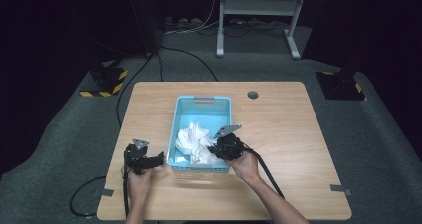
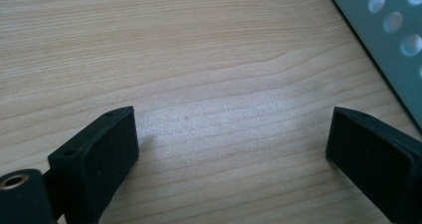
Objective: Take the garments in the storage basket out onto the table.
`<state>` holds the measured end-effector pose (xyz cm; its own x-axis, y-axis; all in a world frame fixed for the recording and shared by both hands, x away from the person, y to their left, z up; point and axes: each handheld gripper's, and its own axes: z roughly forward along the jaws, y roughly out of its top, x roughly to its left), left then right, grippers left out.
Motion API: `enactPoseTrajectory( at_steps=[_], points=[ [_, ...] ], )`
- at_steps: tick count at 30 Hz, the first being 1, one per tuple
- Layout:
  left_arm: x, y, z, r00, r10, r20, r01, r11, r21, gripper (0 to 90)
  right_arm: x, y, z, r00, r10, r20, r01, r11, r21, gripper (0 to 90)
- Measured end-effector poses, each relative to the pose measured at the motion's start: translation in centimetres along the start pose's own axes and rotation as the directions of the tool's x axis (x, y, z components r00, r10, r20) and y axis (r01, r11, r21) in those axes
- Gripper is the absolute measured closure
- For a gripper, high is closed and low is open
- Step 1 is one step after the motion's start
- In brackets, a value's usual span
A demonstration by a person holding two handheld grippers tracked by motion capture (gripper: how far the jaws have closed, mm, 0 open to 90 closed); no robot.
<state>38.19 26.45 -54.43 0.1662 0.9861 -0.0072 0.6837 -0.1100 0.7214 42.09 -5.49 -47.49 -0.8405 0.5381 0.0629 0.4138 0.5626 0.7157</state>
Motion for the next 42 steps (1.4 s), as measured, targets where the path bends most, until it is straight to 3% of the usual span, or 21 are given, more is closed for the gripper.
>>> enactPoseTrajectory(
  at_steps=[11,26,42],
  points=[
    [0.0,0.0,0.0,1.0,0.0,0.0,0.0,1.0,0.0,6.4,-0.2,0.3,-1.2,0.9997,0.017,-0.018,-0.019,0.996,-0.088,83.4],
    [0.0,0.0,0.0,1.0,0.0,0.0,0.0,1.0,0.0,6.4,-1.0,0.6,-2.8,0.9987,0.046,-0.024,-0.049,0.987,-0.153,84.0],
    [0.0,0.0,0.0,1.0,0.001,-0.001,-0.001,1.0,0.0,6.4,-1.3,0.7,-3.9,0.9986,0.047,-0.024,-0.051,0.978,-0.204,84.1]
  ],
)
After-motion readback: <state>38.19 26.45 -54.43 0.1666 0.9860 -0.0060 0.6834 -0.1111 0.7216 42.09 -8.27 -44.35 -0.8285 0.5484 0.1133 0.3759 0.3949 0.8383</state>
